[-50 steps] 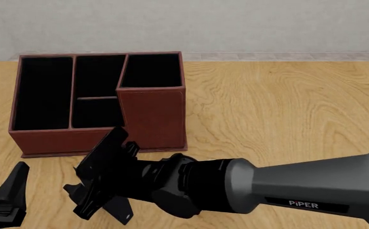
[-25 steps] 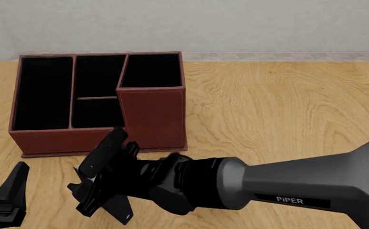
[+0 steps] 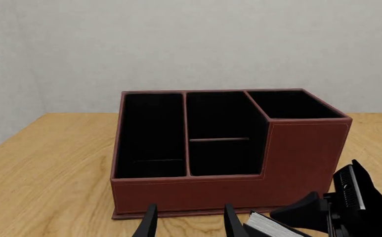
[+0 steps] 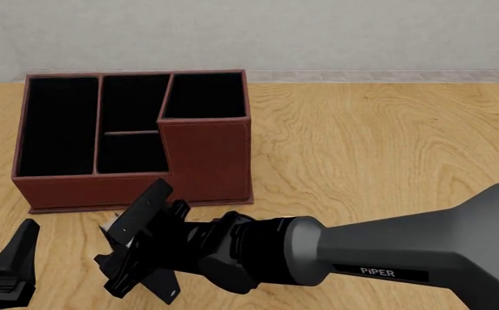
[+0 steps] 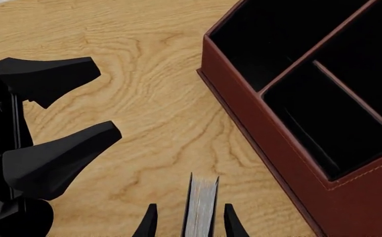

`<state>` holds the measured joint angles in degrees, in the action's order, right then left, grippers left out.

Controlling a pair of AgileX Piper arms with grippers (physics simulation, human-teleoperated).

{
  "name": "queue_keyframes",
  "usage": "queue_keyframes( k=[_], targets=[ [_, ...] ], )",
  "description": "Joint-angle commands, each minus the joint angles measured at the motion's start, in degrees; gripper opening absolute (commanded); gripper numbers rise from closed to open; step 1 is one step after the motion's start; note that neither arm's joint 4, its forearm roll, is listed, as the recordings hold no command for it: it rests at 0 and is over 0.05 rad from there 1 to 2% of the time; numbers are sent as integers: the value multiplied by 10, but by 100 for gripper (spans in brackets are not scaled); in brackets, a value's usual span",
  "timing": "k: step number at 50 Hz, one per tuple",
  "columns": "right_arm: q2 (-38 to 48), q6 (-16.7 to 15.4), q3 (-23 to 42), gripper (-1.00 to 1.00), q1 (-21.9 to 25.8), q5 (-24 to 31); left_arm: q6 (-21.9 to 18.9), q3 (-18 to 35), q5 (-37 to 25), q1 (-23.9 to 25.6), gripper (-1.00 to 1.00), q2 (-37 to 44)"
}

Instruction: Pick up the book and place it in the right compartment of the caddy.

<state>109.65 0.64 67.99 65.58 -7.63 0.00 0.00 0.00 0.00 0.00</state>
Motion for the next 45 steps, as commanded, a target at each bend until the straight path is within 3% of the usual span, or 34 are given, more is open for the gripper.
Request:
queue_keyframes(
  k=[1,5,6,18,25,29,39,40,45],
  targets=[
    [7,-1,4,100,-6,5,0,0,0,0,100,0],
    [10,-2,4,100,-5,6,0,0,0,0,100,0],
    [10,-5,5,-100,-7,6,0,0,0,0,100,0],
    [-14,-11,4,-100,-16,12,0,0,0,0,100,0],
    [-66,-12,-33,-100,-1,-19,0,0,0,0,100,0],
    [-133,-18,-32,-100,-27,-17,0,0,0,0,100,0],
    [-167,-94,90,-100,-89,96,0,0,0,0,100,0],
    [-146,-121,113,-100,-107,117,0,0,0,0,100,0],
    [-152,-97,146,-100,-118,127,0,0,0,0,100,0]
  ],
)
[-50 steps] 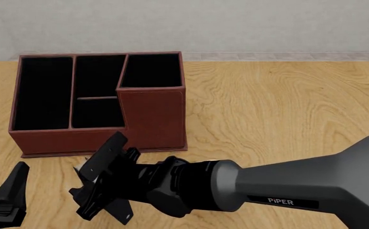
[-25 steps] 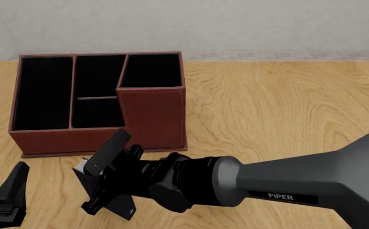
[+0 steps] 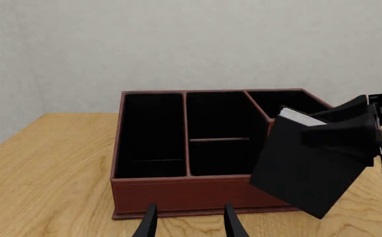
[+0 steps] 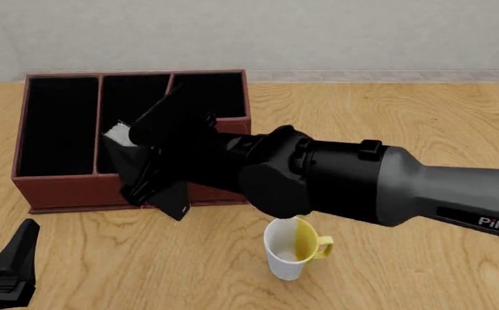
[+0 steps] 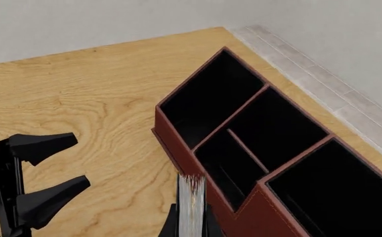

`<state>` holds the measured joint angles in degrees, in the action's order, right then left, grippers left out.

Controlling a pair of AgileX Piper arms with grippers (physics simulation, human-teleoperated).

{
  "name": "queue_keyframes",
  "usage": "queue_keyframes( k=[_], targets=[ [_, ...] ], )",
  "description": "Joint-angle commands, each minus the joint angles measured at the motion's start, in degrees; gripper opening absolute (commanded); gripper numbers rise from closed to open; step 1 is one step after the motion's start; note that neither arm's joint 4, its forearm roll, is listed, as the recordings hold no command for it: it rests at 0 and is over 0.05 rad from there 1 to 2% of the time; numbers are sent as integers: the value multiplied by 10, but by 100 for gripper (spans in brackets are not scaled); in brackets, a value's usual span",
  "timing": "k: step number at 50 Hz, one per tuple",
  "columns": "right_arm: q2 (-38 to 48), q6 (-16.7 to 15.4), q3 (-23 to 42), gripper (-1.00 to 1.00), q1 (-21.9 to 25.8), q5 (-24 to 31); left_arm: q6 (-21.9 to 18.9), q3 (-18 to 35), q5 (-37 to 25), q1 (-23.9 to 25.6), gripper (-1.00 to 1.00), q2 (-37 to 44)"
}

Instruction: Pick up the book and place it in the right compartment of the caddy.

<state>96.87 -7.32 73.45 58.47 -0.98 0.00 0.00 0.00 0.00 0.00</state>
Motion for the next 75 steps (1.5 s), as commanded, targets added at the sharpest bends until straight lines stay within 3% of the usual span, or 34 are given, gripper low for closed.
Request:
queue_keyframes(
  k=[1,10,23,34,47,63,75],
  targets=[
    [-22,-14,100,-100,-53,64,0,0,0,0,100,0],
    [17,-25,225,-100,-103,115,0,0,0,0,100,0],
    [70,-20,372,-100,-131,198,0,0,0,0,100,0],
    [115,-34,481,-100,-162,258,0,0,0,0,100,0],
    [144,-18,480,-100,-199,248,0,0,0,0,100,0],
    [149,-8,416,-100,-203,207,0,0,0,0,100,0],
    [163,0,416,-100,-201,208,0,0,0,0,100,0]
  ],
)
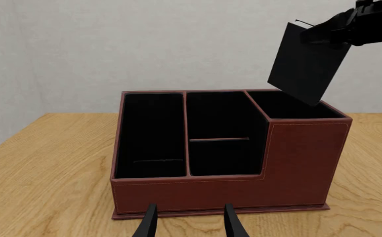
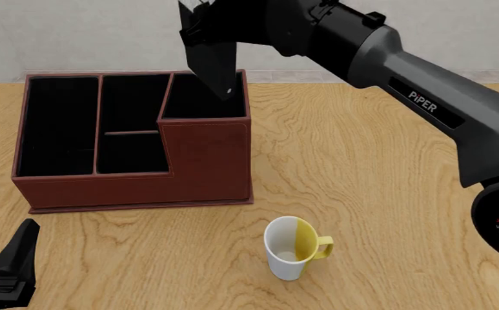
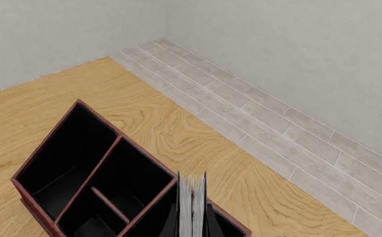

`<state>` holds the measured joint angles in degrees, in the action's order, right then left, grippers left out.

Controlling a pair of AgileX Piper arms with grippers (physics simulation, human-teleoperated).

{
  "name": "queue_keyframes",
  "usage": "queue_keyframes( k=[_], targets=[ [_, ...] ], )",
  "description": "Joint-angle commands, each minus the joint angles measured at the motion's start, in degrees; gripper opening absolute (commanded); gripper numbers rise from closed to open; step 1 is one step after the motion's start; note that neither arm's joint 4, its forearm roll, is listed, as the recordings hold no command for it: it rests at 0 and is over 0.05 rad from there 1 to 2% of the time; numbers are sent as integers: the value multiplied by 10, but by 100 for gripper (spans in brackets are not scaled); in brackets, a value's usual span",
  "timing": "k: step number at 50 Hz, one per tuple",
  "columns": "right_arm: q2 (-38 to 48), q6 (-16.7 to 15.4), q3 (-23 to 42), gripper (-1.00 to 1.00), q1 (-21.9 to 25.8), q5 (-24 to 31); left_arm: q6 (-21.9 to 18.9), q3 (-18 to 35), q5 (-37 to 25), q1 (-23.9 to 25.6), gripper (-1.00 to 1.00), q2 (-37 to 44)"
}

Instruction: Pick up the book and place it in the right compartment of the caddy.

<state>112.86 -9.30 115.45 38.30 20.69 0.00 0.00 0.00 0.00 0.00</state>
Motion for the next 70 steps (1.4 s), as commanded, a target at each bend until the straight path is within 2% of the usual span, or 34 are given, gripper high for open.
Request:
queue_keyframes(
  k=[1,11,17,22,24,39,44,47,49,55,70],
  targets=[
    [5,18,-3,-100,0,-7,0,0,0,0,100,0],
    [5,21,-14,-100,3,-10,0,0,0,0,100,0],
    [1,21,-41,-100,3,-31,0,0,0,0,100,0],
    [5,23,-23,-100,1,-16,0,0,0,0,100,0],
    [1,25,-46,-100,3,-34,0,0,0,0,100,0],
    [8,26,-36,-100,-1,-26,0,0,0,0,100,0],
    [6,27,-54,-100,0,-41,0,0,0,0,100,0],
    [8,29,-43,-100,0,-30,0,0,0,0,100,0],
    [5,31,-62,-100,2,-45,0,0,0,0,100,0],
    [8,34,-48,-100,2,-30,0,0,0,0,100,0],
    [8,33,-64,-100,-1,-44,0,0,0,0,100,0]
  ],
)
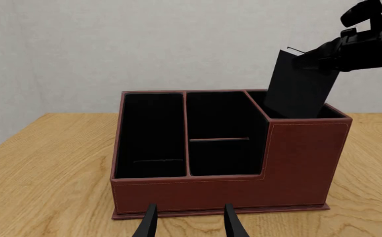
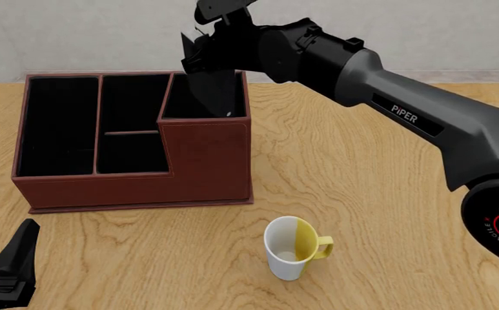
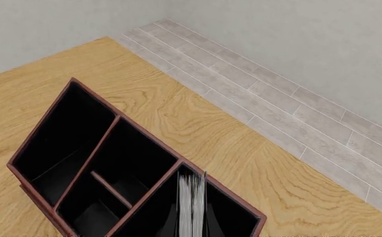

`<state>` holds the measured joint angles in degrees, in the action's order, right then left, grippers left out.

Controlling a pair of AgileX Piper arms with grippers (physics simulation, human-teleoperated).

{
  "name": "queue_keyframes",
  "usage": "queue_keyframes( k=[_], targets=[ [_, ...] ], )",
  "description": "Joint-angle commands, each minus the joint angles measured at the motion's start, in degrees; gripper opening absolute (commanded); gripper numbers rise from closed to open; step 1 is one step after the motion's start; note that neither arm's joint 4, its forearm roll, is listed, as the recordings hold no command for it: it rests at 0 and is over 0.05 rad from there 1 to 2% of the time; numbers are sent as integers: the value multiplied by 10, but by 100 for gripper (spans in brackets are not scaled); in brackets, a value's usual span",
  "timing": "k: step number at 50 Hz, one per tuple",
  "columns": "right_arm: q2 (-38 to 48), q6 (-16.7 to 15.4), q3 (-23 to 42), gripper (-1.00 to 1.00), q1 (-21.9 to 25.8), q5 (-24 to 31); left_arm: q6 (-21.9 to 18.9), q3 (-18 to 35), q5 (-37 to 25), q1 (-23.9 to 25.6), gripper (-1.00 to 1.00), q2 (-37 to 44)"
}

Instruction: Pick up the book and place it in the right compartment of the caddy.

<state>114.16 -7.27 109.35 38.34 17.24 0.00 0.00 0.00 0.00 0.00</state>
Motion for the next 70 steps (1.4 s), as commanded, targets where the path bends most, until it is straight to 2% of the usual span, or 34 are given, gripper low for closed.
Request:
queue_keyframes(
  k=[1,25,28,30,40,41,61,62,65,66,68,70],
  targets=[
    [-5,13,-1,-100,-1,-7,0,0,0,0,100,0],
    [-6,17,-24,-100,3,-25,0,0,0,0,100,0],
    [-3,17,-6,-100,2,-9,0,0,0,0,100,0],
    [-6,18,-21,-100,3,-23,0,0,0,0,100,0],
    [0,17,-1,-100,0,-5,0,0,0,0,100,0],
    [0,16,-1,100,0,-5,0,0,0,0,100,0],
    [-22,16,-25,100,8,-15,0,0,0,0,100,0],
    [-46,17,-65,100,8,-50,0,0,0,0,100,0],
    [-88,12,-99,100,12,-68,0,0,0,0,100,0],
    [-125,6,-135,100,16,-93,0,0,0,0,100,0],
    [-217,15,-242,100,22,-157,0,0,0,0,100,0],
    [-270,15,-293,100,26,-175,0,0,0,0,100,0]
  ],
)
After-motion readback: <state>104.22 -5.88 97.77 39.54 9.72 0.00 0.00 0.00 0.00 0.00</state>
